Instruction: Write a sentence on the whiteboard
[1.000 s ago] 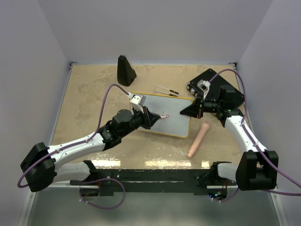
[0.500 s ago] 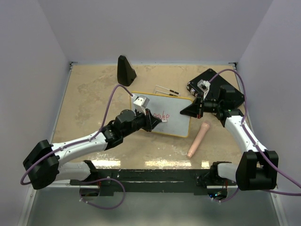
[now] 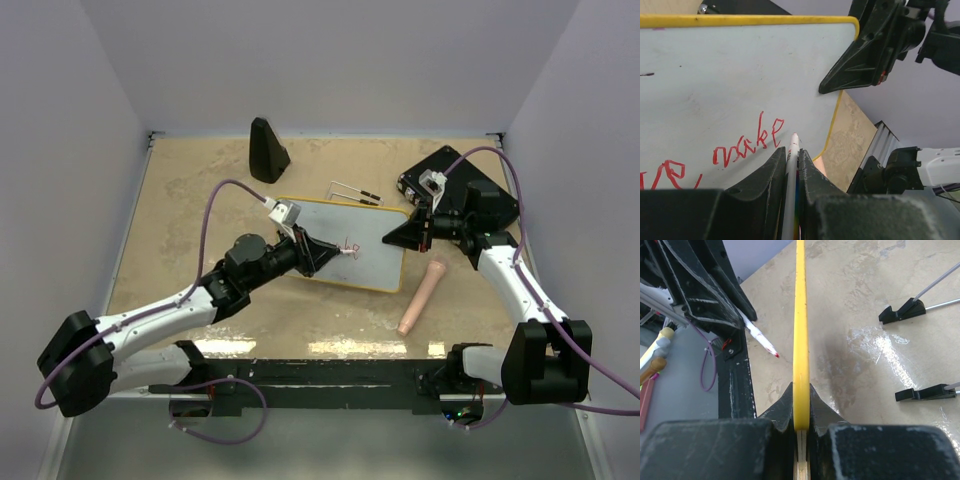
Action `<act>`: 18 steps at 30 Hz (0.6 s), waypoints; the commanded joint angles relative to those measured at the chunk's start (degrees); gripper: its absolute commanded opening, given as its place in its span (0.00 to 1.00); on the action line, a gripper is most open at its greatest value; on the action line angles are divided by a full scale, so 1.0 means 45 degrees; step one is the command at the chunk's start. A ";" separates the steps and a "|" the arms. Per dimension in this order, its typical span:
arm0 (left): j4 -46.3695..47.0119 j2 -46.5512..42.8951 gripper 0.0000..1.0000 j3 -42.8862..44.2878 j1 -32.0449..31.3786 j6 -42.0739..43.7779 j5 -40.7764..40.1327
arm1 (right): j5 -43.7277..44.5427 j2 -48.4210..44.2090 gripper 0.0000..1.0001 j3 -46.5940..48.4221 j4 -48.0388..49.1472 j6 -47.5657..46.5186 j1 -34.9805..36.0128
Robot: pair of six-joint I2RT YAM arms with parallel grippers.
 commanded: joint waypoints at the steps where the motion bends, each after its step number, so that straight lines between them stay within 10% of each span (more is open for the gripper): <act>1: 0.1297 -0.0950 0.00 -0.0327 0.0360 -0.0454 0.0781 | -0.0948 -0.0418 0.00 0.0272 0.0439 0.0149 0.0019; 18: 0.0731 -0.2571 0.00 -0.1362 0.0673 -0.0746 0.0586 | -0.0889 -0.0574 0.00 0.0233 0.0439 0.0149 0.0000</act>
